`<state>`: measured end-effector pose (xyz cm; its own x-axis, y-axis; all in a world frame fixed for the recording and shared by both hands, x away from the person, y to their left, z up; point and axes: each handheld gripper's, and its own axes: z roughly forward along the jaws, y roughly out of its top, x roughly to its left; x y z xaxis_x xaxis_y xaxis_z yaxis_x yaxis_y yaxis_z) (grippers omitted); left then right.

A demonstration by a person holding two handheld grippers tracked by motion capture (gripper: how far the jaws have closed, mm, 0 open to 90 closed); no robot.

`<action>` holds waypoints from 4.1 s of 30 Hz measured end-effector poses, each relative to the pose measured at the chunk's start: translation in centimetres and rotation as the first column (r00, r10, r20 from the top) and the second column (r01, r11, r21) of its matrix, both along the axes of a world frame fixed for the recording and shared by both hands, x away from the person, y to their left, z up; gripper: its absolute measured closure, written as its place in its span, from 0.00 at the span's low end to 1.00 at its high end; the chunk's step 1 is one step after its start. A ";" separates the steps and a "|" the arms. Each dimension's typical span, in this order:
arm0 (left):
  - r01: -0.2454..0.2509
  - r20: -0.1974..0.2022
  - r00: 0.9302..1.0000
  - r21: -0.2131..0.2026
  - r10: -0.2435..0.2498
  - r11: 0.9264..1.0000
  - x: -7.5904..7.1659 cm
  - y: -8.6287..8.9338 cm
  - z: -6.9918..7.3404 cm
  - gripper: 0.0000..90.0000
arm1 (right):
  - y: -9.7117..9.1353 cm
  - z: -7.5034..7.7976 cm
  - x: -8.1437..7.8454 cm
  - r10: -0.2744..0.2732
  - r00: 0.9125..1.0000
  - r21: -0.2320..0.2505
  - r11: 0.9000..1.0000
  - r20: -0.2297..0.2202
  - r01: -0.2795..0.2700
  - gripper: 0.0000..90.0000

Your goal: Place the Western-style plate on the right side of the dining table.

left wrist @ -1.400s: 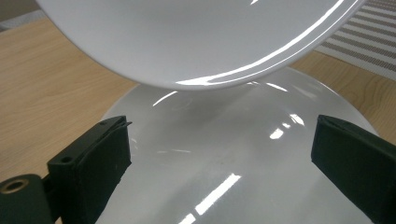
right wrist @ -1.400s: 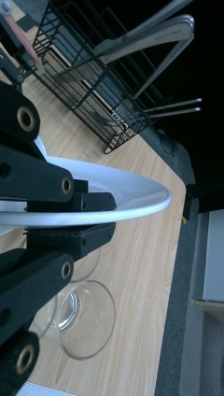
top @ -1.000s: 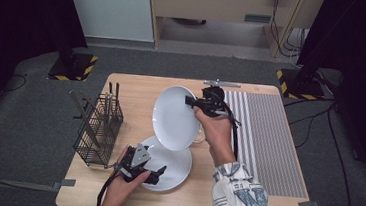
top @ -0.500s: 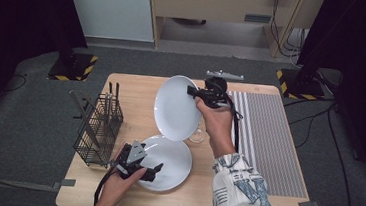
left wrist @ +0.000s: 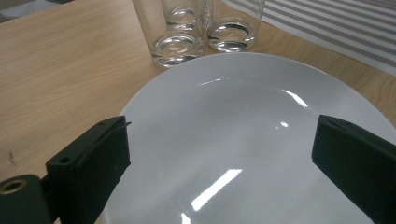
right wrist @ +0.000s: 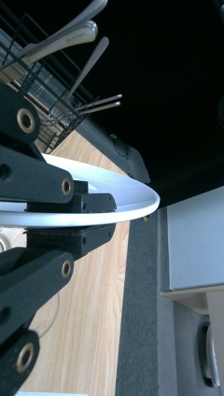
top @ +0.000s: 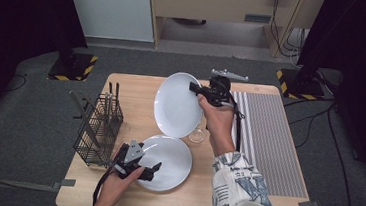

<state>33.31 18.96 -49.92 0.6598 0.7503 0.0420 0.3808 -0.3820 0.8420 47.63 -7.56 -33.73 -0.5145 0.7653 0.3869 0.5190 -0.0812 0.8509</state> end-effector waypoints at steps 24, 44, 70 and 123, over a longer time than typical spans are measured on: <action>0.013 0.000 1.000 0.039 -0.013 0.999 -0.3 -0.9 -0.2 0.04 | -4.1 0.4 1.9 0.007 1.000 0.117 0.993 -0.003 -0.006 0.95; -0.004 0.025 1.000 0.071 0.002 0.997 0.2 -0.7 -0.5 0.04 | -9.6 0.4 -1.2 -0.095 0.995 0.131 0.987 0.008 0.093 0.95; 0.032 0.039 0.999 0.103 -0.037 0.994 0.3 -2.2 -0.8 0.05 | -16.3 -2.2 -2.2 -0.194 0.981 0.151 0.969 -0.022 0.195 0.96; 0.081 0.023 0.996 0.124 -0.084 0.989 1.5 -3.8 -1.2 0.04 | -25.0 -10.9 -1.8 -0.392 0.914 0.104 0.910 -0.108 0.402 0.96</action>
<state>34.86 15.20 -51.16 0.7166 0.6812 0.1497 0.3205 -0.5122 0.7968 45.86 -32.56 -44.68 -0.1399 0.8443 0.5173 0.4902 -0.3948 0.7771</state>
